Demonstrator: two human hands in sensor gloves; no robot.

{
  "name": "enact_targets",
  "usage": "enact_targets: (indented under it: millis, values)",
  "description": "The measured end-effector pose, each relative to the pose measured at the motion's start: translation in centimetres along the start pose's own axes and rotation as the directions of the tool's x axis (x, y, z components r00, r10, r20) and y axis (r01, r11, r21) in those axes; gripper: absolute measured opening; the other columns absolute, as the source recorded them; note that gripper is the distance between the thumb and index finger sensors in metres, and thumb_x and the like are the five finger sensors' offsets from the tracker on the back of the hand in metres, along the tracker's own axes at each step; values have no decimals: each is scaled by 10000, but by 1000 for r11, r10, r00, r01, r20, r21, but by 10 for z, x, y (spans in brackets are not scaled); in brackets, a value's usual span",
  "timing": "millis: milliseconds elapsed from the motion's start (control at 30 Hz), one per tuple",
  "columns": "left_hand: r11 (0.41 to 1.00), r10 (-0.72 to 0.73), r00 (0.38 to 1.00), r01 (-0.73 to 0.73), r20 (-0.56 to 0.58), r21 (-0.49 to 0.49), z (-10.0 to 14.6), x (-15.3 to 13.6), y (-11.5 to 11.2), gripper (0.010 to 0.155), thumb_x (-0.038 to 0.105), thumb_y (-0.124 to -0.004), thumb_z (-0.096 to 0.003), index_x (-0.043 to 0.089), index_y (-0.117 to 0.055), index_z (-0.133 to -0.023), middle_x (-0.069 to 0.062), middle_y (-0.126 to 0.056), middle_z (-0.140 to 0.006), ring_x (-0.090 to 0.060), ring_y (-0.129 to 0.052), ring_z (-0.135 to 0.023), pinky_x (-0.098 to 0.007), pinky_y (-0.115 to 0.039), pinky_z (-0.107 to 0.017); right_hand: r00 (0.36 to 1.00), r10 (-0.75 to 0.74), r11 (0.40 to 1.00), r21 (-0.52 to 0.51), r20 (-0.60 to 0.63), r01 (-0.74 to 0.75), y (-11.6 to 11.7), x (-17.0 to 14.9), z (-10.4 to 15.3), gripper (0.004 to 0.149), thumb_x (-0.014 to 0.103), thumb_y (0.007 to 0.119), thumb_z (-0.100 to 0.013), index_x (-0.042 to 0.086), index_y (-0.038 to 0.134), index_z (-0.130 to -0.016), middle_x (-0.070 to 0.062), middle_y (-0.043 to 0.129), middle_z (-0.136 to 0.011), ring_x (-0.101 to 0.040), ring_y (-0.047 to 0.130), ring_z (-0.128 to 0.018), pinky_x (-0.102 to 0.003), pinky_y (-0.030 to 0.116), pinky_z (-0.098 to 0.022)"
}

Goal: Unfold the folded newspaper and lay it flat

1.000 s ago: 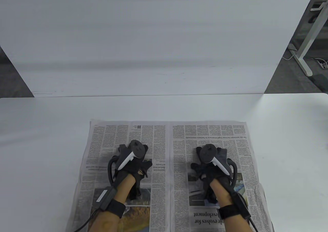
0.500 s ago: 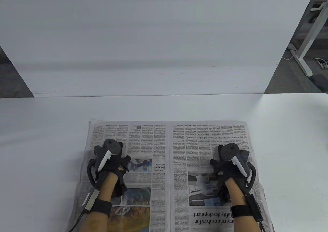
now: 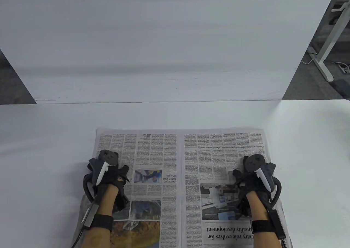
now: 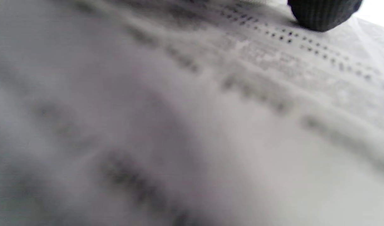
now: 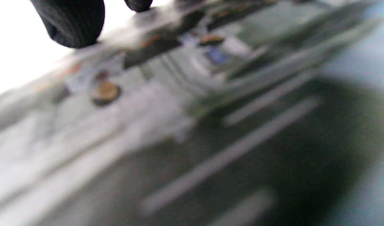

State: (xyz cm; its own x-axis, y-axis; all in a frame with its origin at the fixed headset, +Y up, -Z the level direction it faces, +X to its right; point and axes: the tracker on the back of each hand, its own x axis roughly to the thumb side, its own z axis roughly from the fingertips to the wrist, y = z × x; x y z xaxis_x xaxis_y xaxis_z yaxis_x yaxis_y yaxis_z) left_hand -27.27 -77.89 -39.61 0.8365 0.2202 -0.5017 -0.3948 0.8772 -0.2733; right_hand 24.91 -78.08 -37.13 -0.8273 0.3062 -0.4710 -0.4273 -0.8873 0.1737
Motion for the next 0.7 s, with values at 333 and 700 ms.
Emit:
enact_targets:
  millis: [333, 700]
  values:
    - [984, -168, 981, 172, 93, -37, 47, 39, 28, 708, 551, -659, -506, 391, -342, -1118, -86, -144, -1209, -552, -145, -1088, -760, -273, -741, 990, 67, 998, 9, 125, -68, -19, 36, 42, 747, 535, 730, -492, 242, 434, -1113, -155, 261, -1216, -590, 177, -1036, -834, 211, -581]
    - [902, -323, 925, 365, 198, -231, 96, 75, 18, 575, 458, -688, -528, 327, -637, -1086, -137, -541, -1191, -509, -462, -1104, -717, -388, -758, 970, 141, 948, 256, 197, -190, -8, 74, 82, 709, 502, 752, -512, 116, 584, -1083, -291, 511, -1154, -702, 374, -962, -847, 409, -578]
